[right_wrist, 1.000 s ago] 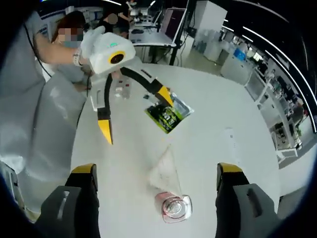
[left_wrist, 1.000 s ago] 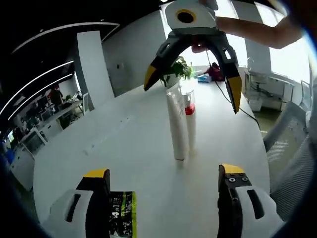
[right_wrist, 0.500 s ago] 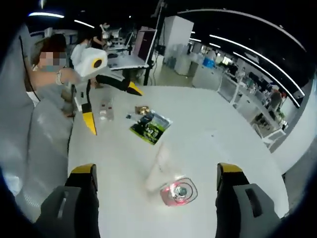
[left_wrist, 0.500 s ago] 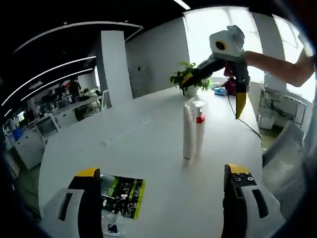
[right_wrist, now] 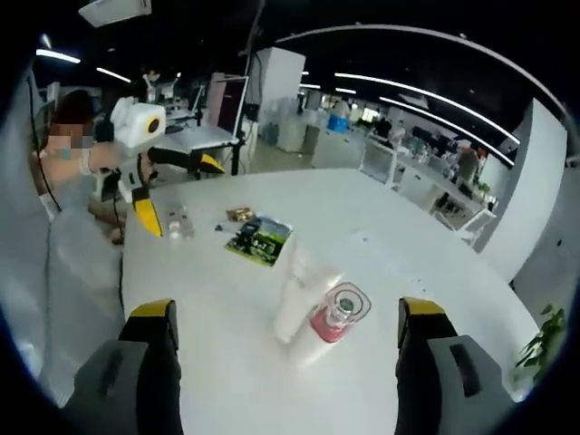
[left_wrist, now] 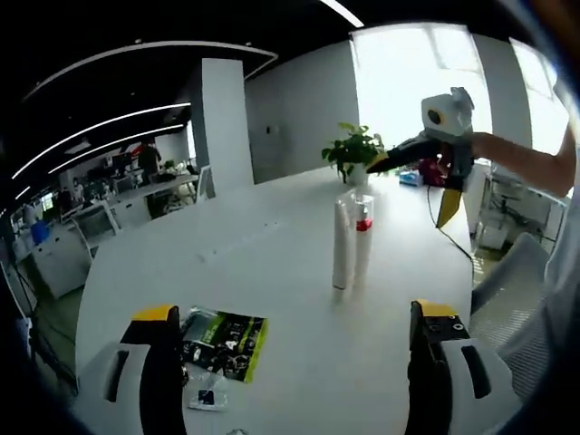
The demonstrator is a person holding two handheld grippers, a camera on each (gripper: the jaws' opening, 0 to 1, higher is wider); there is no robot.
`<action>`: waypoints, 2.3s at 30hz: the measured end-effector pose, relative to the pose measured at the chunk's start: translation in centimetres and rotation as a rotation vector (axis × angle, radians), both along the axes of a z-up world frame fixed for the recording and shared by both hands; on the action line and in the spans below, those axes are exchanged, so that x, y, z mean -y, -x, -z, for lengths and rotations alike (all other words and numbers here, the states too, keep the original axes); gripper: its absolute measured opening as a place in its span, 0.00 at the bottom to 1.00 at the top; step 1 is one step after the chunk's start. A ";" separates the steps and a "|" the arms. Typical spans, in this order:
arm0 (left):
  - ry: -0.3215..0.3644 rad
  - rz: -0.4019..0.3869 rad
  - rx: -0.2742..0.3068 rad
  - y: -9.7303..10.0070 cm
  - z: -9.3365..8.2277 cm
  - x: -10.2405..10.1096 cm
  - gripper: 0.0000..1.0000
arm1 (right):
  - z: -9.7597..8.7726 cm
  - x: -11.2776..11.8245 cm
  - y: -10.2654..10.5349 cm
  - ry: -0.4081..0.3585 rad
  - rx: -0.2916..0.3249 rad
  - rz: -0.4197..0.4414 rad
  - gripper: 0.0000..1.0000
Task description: Arrange the skincare products in the storage area until every visible bottle or jar stands upright without overlapping.
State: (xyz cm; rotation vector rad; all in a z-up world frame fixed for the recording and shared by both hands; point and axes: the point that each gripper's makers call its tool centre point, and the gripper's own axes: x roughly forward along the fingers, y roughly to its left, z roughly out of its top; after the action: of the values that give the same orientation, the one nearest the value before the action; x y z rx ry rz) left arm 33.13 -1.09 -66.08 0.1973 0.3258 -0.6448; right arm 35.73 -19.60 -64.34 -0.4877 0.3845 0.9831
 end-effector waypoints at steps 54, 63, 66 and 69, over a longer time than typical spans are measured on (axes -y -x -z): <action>0.016 -0.126 0.022 4.3 -0.2 -5.0 0.93 | 3.4 -9.7 7.0 -0.125 -0.035 -0.026 0.93; 0.030 -0.166 0.007 4.8 0.3 -7.0 0.93 | 3.9 -12.3 6.3 -0.128 -0.050 -0.061 0.90; 0.034 -0.176 0.008 5.0 0.3 -7.7 0.93 | 4.1 -13.2 6.3 -0.118 -0.040 -0.082 0.89; 0.041 -0.195 0.011 5.3 0.2 -8.5 0.93 | 4.5 -14.0 6.5 -0.117 -0.048 -0.102 0.88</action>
State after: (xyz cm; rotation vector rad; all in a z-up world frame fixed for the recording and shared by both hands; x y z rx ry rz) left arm 27.83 7.41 -66.30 0.1275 0.3169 -0.4575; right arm 29.27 -5.56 -68.85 -0.3808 0.3450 1.1108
